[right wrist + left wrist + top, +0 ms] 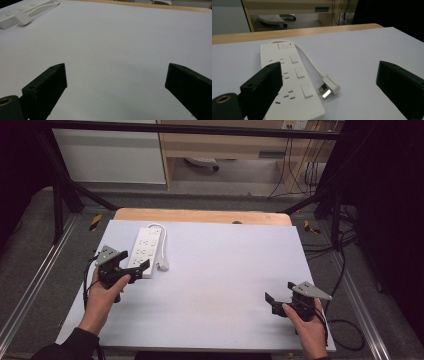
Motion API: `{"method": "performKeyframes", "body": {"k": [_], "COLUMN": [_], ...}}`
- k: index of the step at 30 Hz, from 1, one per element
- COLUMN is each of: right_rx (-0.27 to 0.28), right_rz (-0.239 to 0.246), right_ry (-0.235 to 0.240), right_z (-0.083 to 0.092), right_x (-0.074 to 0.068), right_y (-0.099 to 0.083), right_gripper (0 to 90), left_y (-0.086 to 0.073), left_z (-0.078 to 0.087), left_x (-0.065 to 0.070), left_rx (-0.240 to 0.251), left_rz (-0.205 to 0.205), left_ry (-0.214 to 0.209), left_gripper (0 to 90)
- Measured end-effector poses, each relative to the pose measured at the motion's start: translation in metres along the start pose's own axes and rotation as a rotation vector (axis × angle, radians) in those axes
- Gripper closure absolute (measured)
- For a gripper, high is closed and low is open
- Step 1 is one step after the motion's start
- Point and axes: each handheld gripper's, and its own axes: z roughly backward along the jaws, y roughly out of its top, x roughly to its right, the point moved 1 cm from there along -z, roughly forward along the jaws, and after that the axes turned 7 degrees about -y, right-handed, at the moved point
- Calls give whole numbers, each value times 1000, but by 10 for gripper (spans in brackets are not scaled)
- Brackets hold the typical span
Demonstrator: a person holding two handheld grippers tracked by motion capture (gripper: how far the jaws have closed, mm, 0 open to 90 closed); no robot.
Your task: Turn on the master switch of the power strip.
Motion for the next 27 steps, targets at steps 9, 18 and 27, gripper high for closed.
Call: {"method": "performKeyframes", "body": {"k": [9,18,27], "right_rx": [-2,5,14], "right_rz": [0,5,5], "right_ry": [-2,2,5], "right_z": [0,1,2], "right_x": [0,-1,-2], "right_y": [0,1,1], "right_gripper": [41,43,47], "left_y": [14,24,30], "left_z": [-17,-35,-55], "left_x": [-14,-27,-42], "left_rx": [3,-25,-53], "left_rz": [-8,-8,0], "left_ry": [29,75,122], "left_gripper": [71,77,85]}}
